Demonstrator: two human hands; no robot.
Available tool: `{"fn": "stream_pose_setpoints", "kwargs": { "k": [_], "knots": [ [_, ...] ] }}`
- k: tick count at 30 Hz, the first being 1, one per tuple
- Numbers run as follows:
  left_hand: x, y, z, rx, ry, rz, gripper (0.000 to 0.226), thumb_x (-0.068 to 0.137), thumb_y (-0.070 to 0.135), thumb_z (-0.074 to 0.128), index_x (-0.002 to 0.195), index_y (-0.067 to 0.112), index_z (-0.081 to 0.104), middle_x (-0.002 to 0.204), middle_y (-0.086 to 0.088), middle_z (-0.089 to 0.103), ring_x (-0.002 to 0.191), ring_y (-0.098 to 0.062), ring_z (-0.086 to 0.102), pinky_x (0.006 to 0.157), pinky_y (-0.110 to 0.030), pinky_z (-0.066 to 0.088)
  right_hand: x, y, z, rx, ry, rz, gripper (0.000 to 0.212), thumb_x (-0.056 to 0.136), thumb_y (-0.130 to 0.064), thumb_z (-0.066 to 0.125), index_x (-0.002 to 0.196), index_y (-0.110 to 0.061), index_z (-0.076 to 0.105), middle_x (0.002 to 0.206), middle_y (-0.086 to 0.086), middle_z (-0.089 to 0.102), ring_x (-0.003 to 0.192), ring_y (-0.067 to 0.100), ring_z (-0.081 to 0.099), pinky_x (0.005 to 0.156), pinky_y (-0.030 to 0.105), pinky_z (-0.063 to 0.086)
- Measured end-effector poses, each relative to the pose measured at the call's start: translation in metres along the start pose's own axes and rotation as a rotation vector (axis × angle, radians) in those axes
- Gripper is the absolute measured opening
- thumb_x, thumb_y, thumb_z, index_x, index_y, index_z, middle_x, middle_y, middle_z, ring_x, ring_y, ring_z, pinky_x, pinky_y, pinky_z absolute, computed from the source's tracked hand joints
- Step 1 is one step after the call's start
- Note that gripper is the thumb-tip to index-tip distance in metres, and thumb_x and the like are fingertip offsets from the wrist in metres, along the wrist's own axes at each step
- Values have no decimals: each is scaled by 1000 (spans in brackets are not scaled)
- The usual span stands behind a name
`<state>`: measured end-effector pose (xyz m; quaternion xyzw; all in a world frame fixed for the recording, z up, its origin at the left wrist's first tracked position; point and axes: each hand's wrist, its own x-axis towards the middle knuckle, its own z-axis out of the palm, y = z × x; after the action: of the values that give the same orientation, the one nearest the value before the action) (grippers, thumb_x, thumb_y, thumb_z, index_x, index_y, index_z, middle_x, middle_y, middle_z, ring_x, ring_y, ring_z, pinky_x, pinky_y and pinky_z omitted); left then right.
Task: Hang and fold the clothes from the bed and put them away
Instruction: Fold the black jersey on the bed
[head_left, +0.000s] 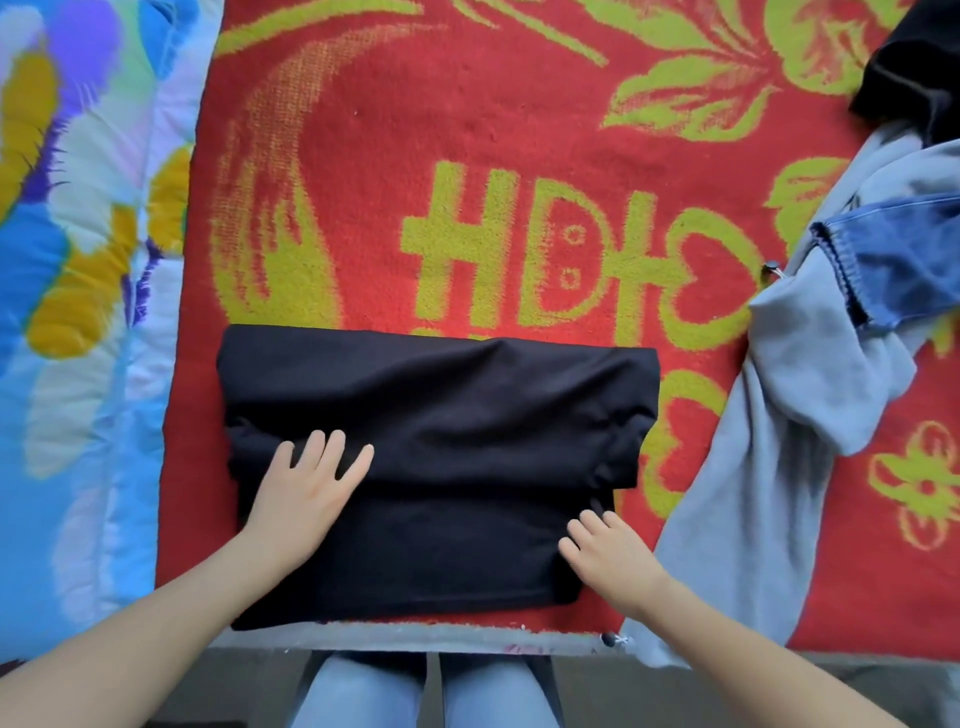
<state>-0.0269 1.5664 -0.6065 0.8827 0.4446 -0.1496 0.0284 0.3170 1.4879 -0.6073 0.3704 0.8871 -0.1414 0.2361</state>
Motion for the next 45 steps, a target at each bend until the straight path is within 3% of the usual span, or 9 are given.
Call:
{"fn": "stream_pose_setpoints", "kwargs": {
  "k": [4,8,13,18,26,29,34,41,45],
  "knots": [
    [-2,-4,8,-36,64,-46,52,67,2,35,104,1,72,100,-30,64,82,-38,66,59,-49,49,-44,24,12,34,28,135,37,20,-10,73,52,-18,57,58,1,53,55,21,55,47,22,41],
    [-5,-9,8,-31,42,-78,52,51,-10,71,102,-2,71,101,-30,64,83,-38,66,59,-51,48,-66,23,20,150,145,246,38,38,-7,69,77,-9,71,88,16,67,80,32,68,63,31,54],
    [-5,-2,3,-134,-7,-160,70,30,-3,88,98,-3,71,99,-31,63,83,-40,65,60,-51,49,-40,1,26,1073,285,1207,48,80,6,54,128,2,49,111,20,54,92,31,55,80,33,41],
    [-18,25,3,-209,22,-215,64,38,2,88,98,-2,71,103,-31,63,91,-43,64,66,-51,50,-20,-4,26,1356,124,1383,20,80,-8,66,98,-5,62,89,8,61,92,27,59,75,32,41],
    [-38,82,4,-362,-18,-300,54,47,5,88,98,-1,71,105,-27,64,95,-41,65,67,-49,51,-62,11,30,1470,386,1548,40,77,13,52,59,-15,30,59,5,35,53,19,32,48,29,24],
    [-38,86,3,-377,-29,-342,55,45,4,90,96,-1,71,103,-27,65,92,-41,65,66,-50,52,-69,5,33,1354,364,1602,26,77,12,45,71,-13,41,79,15,49,68,26,46,57,31,33],
    [-35,69,-2,-368,-29,-396,55,46,1,90,98,-3,70,103,-30,63,92,-44,64,66,-54,51,-46,-10,7,707,-289,1356,21,87,-10,50,108,-13,50,114,13,44,99,34,54,77,34,42],
    [-9,10,-6,-340,52,-508,53,57,-3,83,108,-5,66,117,-36,54,107,-52,53,76,-60,44,5,27,-37,505,410,1195,35,80,-8,58,115,-3,58,130,23,44,119,39,40,90,46,35],
    [14,-27,-10,-311,61,-548,63,66,1,78,125,-1,57,135,-33,43,122,-49,41,88,-59,36,29,59,-47,368,184,992,62,88,-22,57,143,-13,31,153,17,16,141,31,15,103,43,29]
  ]
}}
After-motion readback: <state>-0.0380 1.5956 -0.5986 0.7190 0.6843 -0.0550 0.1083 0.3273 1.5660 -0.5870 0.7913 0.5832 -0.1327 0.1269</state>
